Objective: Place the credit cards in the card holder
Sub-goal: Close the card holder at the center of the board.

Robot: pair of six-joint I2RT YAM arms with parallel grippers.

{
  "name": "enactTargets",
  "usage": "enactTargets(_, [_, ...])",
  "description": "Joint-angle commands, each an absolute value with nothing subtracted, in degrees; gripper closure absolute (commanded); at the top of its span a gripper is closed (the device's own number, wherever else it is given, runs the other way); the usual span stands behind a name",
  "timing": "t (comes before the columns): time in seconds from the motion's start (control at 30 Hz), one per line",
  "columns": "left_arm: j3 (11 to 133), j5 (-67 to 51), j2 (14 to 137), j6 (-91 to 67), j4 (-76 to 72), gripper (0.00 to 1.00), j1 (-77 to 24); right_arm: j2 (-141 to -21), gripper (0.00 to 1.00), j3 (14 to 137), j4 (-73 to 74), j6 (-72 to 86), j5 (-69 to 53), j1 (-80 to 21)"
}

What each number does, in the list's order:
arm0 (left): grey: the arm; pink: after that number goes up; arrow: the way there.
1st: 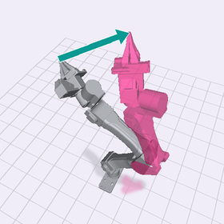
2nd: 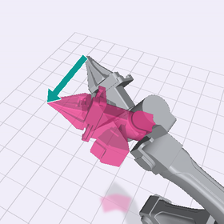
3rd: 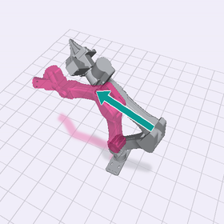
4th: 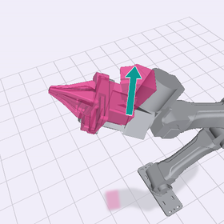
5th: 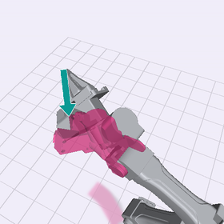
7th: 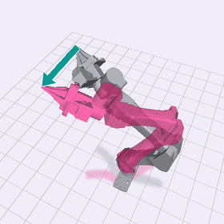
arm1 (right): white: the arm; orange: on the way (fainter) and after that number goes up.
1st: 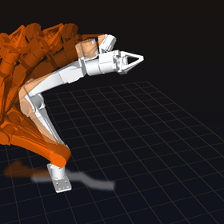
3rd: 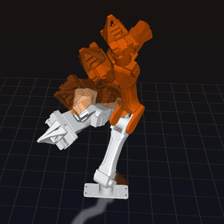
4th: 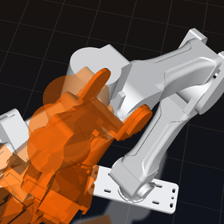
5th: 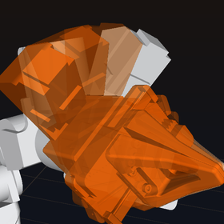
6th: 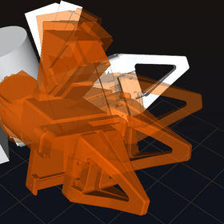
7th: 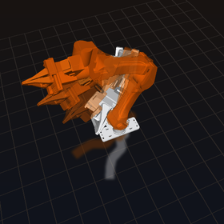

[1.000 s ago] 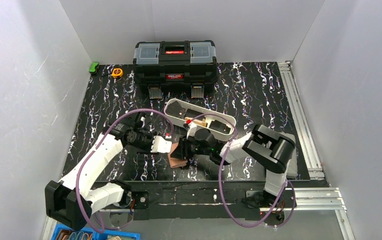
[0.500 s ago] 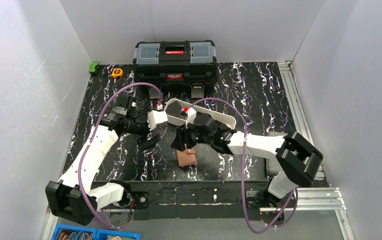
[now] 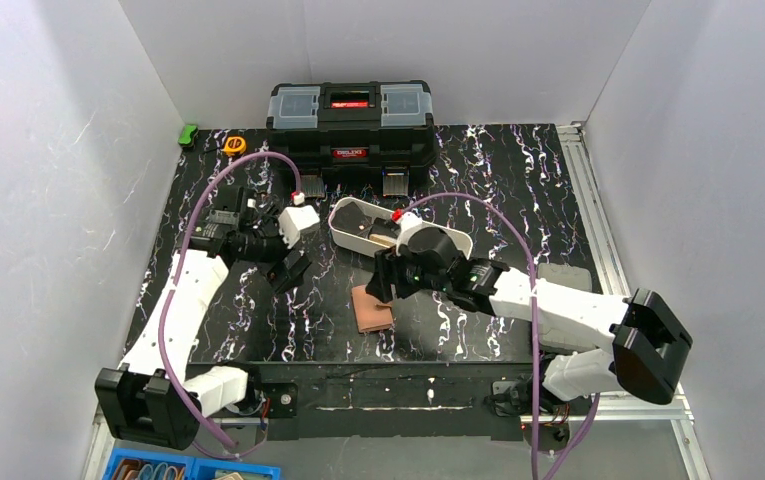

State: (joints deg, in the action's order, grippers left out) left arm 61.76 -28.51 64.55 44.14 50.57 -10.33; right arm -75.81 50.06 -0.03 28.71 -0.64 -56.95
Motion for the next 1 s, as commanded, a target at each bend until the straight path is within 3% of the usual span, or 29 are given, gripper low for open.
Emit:
enactTargets(0.0, [60.4,-31.6,64.4,44.6,52.6,0.02,-9.2,-75.3,0.32,47.4,10.4,31.5,7.1,-57.3])
enactTargets(0.23, [54.1,-35.2,62.3,46.5,47.7,0.02,-9.3,-79.4,0.29,52.1,19.1,30.9,16.4,-61.6])
enactTargets(0.57, [39.0,-45.0,52.6,79.4,39.9,0.02,-10.8,-92.5,0.4,62.1,19.3,28.2,17.7,-62.8])
enactTargets(0.73, [39.2,-43.3,57.3,81.7,36.6,0.02,-16.9,-95.3,0.48,63.6,18.7,27.3,18.0,-62.8])
enactTargets(0.97, [35.6,-41.5,60.9,82.5,27.6,0.02,-22.5,-96.1,0.71,63.2,17.2,27.2,17.4,-62.9])
